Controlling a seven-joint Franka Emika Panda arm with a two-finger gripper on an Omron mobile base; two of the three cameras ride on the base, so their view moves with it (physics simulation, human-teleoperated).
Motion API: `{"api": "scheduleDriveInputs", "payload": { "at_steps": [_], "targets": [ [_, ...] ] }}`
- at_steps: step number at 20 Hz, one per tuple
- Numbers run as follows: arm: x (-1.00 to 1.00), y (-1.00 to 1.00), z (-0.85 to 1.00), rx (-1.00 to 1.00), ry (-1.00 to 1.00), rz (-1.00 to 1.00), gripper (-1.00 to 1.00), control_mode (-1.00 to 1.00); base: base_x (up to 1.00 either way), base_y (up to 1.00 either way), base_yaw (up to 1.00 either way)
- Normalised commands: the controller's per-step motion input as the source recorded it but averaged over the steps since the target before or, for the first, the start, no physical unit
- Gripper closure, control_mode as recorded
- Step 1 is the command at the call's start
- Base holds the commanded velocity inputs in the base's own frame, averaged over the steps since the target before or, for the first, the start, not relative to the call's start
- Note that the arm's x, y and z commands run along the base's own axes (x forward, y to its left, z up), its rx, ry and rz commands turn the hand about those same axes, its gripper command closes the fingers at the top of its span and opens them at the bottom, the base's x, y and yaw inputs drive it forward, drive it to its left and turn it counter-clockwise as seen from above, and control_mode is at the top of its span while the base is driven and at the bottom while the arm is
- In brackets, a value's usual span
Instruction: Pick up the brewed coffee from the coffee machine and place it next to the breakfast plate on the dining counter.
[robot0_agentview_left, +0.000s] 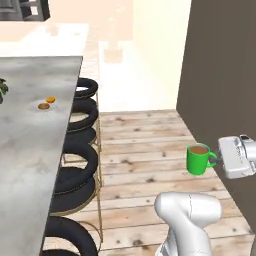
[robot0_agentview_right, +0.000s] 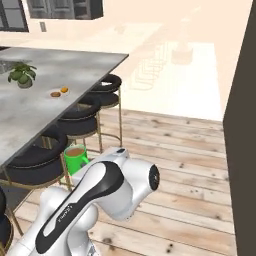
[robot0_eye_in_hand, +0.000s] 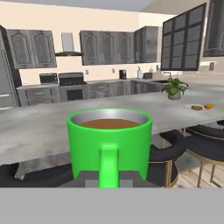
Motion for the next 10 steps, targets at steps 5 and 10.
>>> {"api": "scheduleDriveInputs", "payload": {
  "at_steps": [5,10],
  "targets": [
    [0.0,0.0,0.0,0.0,0.0,0.0,1.0,1.0,1.0,-0.69,0.31],
    [0.0,0.0,0.0,0.0,0.0,0.0,1.0,1.0,1.0,-0.27,0.4]
  ]
}}
